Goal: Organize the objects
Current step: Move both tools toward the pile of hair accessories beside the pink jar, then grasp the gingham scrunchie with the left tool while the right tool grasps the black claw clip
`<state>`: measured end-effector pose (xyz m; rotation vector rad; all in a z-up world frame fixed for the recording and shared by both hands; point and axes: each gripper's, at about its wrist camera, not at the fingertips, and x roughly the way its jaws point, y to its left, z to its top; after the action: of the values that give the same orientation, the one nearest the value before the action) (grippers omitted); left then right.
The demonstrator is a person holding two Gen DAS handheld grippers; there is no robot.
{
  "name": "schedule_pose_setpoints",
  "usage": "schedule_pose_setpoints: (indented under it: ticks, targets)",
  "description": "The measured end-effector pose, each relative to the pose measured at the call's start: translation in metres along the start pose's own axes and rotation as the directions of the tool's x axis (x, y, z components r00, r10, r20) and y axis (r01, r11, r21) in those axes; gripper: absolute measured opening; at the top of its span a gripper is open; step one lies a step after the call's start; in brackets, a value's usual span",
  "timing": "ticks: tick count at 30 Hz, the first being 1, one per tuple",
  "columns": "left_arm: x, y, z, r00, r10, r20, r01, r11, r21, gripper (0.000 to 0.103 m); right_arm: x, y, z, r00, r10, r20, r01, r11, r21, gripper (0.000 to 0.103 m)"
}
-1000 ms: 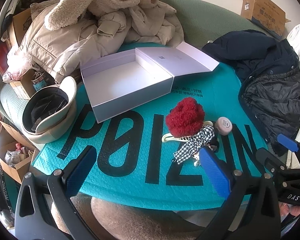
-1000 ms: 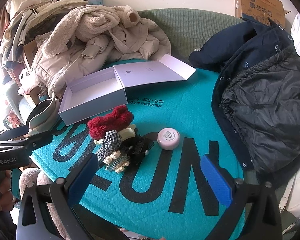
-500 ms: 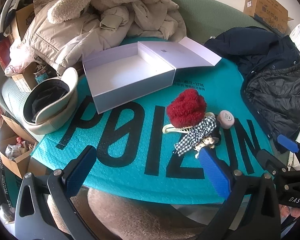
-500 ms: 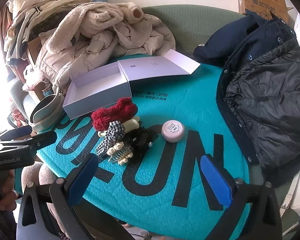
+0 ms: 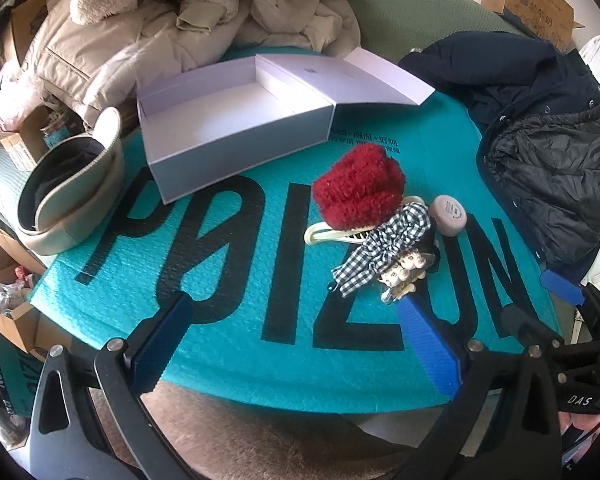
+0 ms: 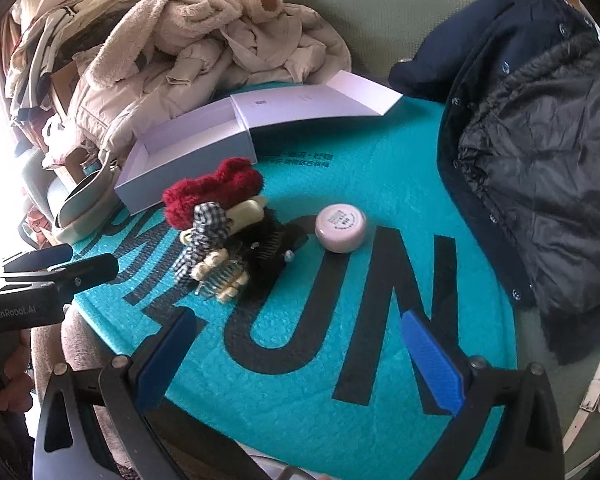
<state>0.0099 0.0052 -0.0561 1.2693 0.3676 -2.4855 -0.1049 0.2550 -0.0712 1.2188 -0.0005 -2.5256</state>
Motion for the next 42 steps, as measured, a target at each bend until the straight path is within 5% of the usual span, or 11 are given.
schedule_pose_setpoints:
  ticks: [10, 22, 32, 36, 40, 42]
  targets:
    - [0.047, -0.005, 0.000, 0.997, -0.006, -0.080, 0.006, 1.000, 0.004, 0.095, 0.034, -0.011, 0.000, 0.998, 0.029, -0.054, -0.029, 1.000, 0.007, 0.101]
    - [0.087, -0.022, 0.010, 0.995, -0.028, -0.100, 0.035, 0.997, 0.068, 0.072, 0.067, -0.022, 0.021, 0.998, -0.022, -0.064, 0.022, 1.000, -0.006, 0.091]
    - [0.103, -0.038, 0.016, 0.983, -0.147, -0.107, 0.160, 0.980, 0.121, 0.056, 0.095, -0.026, 0.045, 0.997, -0.033, -0.076, 0.034, 0.999, 0.010, 0.091]
    - [0.106, -0.052, 0.015, 0.974, -0.194, -0.114, 0.211, 0.964, 0.163, 0.042, 0.102, -0.027, 0.051, 0.996, -0.025, -0.087, 0.026, 1.000, 0.011, 0.089]
    - [0.114, -0.060, 0.017, 0.968, -0.214, -0.131, 0.232, 0.961, 0.148, 0.040, 0.103, -0.032, 0.055, 0.995, -0.016, -0.096, 0.019, 0.999, 0.030, 0.084]
    - [0.114, -0.062, 0.017, 0.968, -0.216, -0.123, 0.233, 0.962, 0.143, 0.026, 0.103, -0.034, 0.056, 0.994, -0.025, -0.102, 0.028, 0.999, 0.029, 0.084]
